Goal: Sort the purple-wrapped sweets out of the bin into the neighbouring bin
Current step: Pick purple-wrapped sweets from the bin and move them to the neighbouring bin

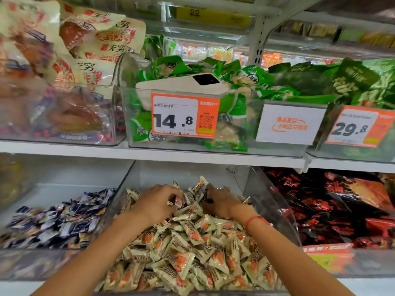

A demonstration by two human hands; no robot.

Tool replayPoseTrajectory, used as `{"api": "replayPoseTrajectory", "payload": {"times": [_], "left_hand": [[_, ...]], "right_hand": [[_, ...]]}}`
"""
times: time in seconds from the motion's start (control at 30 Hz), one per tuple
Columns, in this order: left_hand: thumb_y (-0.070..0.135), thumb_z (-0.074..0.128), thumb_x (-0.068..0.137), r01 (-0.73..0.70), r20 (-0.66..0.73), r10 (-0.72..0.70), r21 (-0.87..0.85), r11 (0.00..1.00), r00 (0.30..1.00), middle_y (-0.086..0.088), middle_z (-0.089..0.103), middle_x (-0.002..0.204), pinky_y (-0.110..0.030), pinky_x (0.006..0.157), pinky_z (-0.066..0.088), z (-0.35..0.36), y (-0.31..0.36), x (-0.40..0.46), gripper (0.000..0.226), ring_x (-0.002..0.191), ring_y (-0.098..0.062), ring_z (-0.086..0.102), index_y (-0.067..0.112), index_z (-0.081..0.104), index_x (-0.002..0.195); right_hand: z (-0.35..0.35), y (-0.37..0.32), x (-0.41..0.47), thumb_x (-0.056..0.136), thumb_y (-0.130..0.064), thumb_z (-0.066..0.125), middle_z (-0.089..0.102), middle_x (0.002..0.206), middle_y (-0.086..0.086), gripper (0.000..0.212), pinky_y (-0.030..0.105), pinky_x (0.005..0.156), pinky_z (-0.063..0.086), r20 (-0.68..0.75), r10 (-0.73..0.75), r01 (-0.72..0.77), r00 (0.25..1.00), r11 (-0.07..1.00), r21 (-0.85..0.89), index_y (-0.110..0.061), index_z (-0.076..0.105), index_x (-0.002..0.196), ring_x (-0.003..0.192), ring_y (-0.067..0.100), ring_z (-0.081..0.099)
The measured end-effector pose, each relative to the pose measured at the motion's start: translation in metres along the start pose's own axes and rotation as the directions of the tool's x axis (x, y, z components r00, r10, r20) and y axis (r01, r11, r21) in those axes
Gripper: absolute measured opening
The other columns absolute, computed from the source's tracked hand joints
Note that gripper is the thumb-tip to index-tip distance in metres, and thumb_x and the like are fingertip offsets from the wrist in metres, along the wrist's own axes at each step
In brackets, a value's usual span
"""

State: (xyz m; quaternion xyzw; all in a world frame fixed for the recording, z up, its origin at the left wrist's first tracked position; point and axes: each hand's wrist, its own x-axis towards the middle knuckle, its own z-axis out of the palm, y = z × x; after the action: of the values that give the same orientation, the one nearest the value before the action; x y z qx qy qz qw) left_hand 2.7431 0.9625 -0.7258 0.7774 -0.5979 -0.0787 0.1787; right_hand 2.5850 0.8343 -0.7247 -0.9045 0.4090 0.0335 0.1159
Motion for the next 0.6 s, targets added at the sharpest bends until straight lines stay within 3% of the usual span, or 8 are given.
{"api": "replayPoseTrajectory", "payload": {"times": [0.1, 0.17, 0.27, 0.37, 0.47, 0.6], "left_hand": [[0.032, 0.070, 0.084, 0.022, -0.053, -0.024, -0.028, 0.999, 0.998, 0.006, 0.057, 0.132, -0.037, 0.103, 0.041, 0.001, 0.003, -0.004, 0.034, 0.120, -0.014, 0.053, 0.040, 0.059, 0.115], [0.034, 0.072, 0.081, 0.036, -0.058, -0.038, -0.044, 0.998, 0.998, 0.006, 0.060, 0.127, -0.037, 0.100, 0.044, -0.003, 0.004, -0.008, 0.034, 0.116, -0.012, 0.055, 0.041, 0.061, 0.113], [0.032, 0.073, 0.081, -0.002, -0.147, -0.010, -0.083, 0.997, 0.989, 0.011, 0.065, 0.112, -0.028, 0.088, 0.049, -0.014, 0.009, -0.019, 0.034, 0.102, -0.007, 0.060, 0.040, 0.063, 0.112], [0.032, 0.074, 0.081, -0.067, -0.285, 0.005, -0.207, 0.976, 0.959, 0.017, 0.061, 0.098, -0.021, 0.078, 0.045, -0.027, 0.022, -0.028, 0.032, 0.087, 0.000, 0.056, 0.037, 0.064, 0.111], [0.035, 0.074, 0.079, -0.146, -0.336, 0.019, -0.358, 0.922, 0.942, 0.016, 0.062, 0.092, -0.028, 0.080, 0.049, -0.030, 0.046, -0.030, 0.030, 0.085, 0.004, 0.056, 0.039, 0.065, 0.108], [0.023, 0.076, 0.078, -0.277, -0.325, 0.089, -0.598, 0.753, 0.942, 0.015, 0.069, 0.087, -0.027, 0.083, 0.051, -0.024, 0.083, -0.027, 0.028, 0.086, -0.001, 0.063, 0.035, 0.068, 0.102]], "right_hand": [[-0.010, 0.004, -0.018, 0.099, -0.045, 0.043, 0.041, 0.147, 0.011, 0.062, 0.034, 0.105, 0.033, 0.073, -0.121, 0.109, 0.990, 0.982, 0.152, -0.013, 0.023, 0.149, 0.134, 0.030, 0.039], [-0.016, 0.005, -0.035, 0.100, -0.042, 0.043, 0.045, 0.143, 0.009, 0.056, 0.033, 0.102, 0.038, 0.112, -0.197, 0.170, 0.974, 0.962, 0.215, -0.012, 0.032, 0.145, 0.126, 0.026, 0.046], [-0.027, 0.007, -0.058, 0.103, -0.023, 0.037, 0.059, 0.108, 0.008, 0.018, 0.028, 0.064, 0.043, -0.047, -0.189, 0.191, 0.981, 0.889, 0.415, -0.013, 0.048, 0.112, 0.078, 0.018, 0.056], [-0.045, 0.011, -0.077, 0.103, -0.006, 0.030, 0.059, 0.088, 0.007, 0.019, 0.018, 0.040, 0.030, -0.136, -0.013, 0.115, 0.991, 0.612, 0.782, -0.015, 0.045, 0.094, 0.052, 0.013, 0.047], [-0.054, 0.008, -0.091, 0.103, -0.016, 0.040, 0.049, 0.077, 0.003, 0.012, 0.018, 0.041, 0.028, -0.109, 0.032, 0.075, 0.994, 0.534, 0.842, -0.011, 0.049, 0.109, 0.052, 0.012, 0.040], [-0.052, -0.004, -0.100, 0.095, -0.044, 0.052, 0.029, 0.058, -0.003, 0.027, 0.018, 0.043, 0.022, -0.114, -0.018, 0.107, 0.993, 0.521, 0.847, -0.018, 0.051, 0.103, 0.047, 0.009, 0.028]]}}
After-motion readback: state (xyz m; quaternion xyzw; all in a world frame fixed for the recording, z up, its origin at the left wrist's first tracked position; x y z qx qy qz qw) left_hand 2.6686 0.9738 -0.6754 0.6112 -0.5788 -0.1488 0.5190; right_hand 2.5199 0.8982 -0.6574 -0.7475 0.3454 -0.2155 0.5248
